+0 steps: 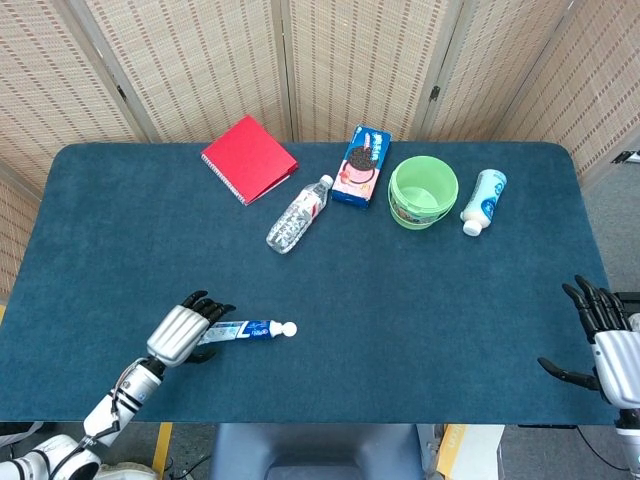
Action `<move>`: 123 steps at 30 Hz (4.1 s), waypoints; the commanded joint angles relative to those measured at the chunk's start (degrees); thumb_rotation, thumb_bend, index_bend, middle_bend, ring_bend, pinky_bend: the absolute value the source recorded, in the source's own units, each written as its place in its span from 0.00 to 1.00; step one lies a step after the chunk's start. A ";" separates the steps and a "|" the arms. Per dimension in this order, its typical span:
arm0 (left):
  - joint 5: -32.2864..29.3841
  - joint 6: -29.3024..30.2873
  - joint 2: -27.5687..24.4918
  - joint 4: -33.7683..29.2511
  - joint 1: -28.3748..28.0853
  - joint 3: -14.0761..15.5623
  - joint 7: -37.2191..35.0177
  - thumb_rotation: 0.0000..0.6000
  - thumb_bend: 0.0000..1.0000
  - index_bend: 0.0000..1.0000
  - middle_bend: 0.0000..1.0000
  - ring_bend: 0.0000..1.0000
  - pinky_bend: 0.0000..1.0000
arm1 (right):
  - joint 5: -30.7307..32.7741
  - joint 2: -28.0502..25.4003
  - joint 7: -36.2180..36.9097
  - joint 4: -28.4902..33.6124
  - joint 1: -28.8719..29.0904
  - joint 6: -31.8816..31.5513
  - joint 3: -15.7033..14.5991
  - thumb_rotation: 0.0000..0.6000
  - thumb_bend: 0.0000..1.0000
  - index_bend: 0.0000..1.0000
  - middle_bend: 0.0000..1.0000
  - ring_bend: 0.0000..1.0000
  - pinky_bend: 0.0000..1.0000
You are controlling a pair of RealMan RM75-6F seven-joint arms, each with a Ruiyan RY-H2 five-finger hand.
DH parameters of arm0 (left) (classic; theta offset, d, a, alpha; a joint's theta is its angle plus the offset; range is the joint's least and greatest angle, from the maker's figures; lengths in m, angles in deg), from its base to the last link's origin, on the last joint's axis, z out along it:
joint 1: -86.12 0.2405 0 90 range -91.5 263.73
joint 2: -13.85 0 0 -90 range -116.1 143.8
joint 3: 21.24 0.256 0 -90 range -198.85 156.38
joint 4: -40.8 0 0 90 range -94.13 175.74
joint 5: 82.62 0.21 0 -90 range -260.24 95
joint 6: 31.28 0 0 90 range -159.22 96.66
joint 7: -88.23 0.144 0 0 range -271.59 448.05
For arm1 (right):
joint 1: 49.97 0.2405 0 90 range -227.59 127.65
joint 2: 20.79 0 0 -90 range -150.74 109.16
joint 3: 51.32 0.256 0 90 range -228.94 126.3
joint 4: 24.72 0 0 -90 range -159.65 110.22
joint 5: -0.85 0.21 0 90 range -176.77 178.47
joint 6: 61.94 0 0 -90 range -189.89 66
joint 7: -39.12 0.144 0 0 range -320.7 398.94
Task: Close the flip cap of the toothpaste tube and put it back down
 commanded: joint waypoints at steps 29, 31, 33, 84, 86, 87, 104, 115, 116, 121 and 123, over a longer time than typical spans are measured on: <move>-6.28 -5.04 5.28 9.73 -4.96 -1.14 1.16 1.00 0.30 0.30 0.32 0.29 0.18 | 0.47 0.45 0.78 -0.87 -0.20 0.10 0.24 0.95 0.00 0.00 0.00 0.00 0.00; -7.04 -5.76 5.32 9.17 -5.19 -1.12 1.56 1.00 0.31 0.31 0.32 0.30 0.18 | 0.45 0.43 0.84 -0.92 -0.29 -0.04 0.25 0.95 0.00 0.00 0.00 0.00 0.00; -7.61 -6.40 5.39 8.97 -5.42 -1.11 1.97 1.00 0.34 0.32 0.32 0.30 0.18 | 0.48 0.42 0.94 -0.98 -0.34 -0.11 0.25 0.95 0.00 0.00 0.00 0.00 0.00; 9.06 12.33 -0.24 6.36 -11.51 -0.85 -24.74 1.00 0.53 0.69 0.75 0.68 0.53 | -10.25 -2.49 -8.34 9.34 11.26 7.59 3.22 0.95 0.00 0.00 0.00 0.00 0.00; 9.63 12.55 -1.21 4.05 -11.99 -0.90 -25.46 1.00 0.53 0.70 0.75 0.68 0.53 | -10.91 -2.04 -8.86 10.25 13.05 8.94 3.84 0.95 0.00 0.00 0.00 0.00 0.00; 9.85 12.59 -1.58 3.17 -12.19 -0.90 -25.70 1.00 0.54 0.70 0.75 0.68 0.53 | -11.07 -1.76 -8.96 10.48 13.80 9.50 4.12 0.95 0.00 0.00 0.00 0.00 0.00; 10.31 10.10 -6.01 -7.14 -15.42 -0.87 -31.82 1.00 0.54 0.70 0.75 0.68 0.53 | -12.15 6.77 -12.50 11.35 24.45 15.38 7.85 0.94 0.00 0.00 0.00 0.00 0.00; 9.71 8.98 -6.86 -9.26 -16.78 -1.21 -35.06 1.00 0.54 0.70 0.75 0.68 0.53 | -12.06 11.03 -11.53 10.67 28.91 16.47 8.79 0.95 0.00 0.00 0.00 0.00 0.00; 9.76 8.98 -6.93 -9.35 -16.87 -1.19 -35.29 1.00 0.54 0.70 0.76 0.68 0.53 | -12.09 11.36 -11.38 10.62 29.28 16.48 8.81 0.94 0.00 0.00 0.00 0.00 0.00; 10.17 9.11 -7.05 -9.47 -17.03 -0.94 -35.36 1.00 0.55 0.71 0.76 0.68 0.52 | -11.61 12.28 -11.82 10.31 30.64 16.95 9.08 0.95 0.00 0.00 0.00 0.00 0.00; 10.34 8.92 -7.06 -9.23 -17.09 -0.78 -34.51 1.00 0.55 0.71 0.76 0.68 0.52 | -11.27 12.51 -12.06 10.26 31.08 17.06 9.21 0.95 0.00 0.00 0.00 0.00 0.00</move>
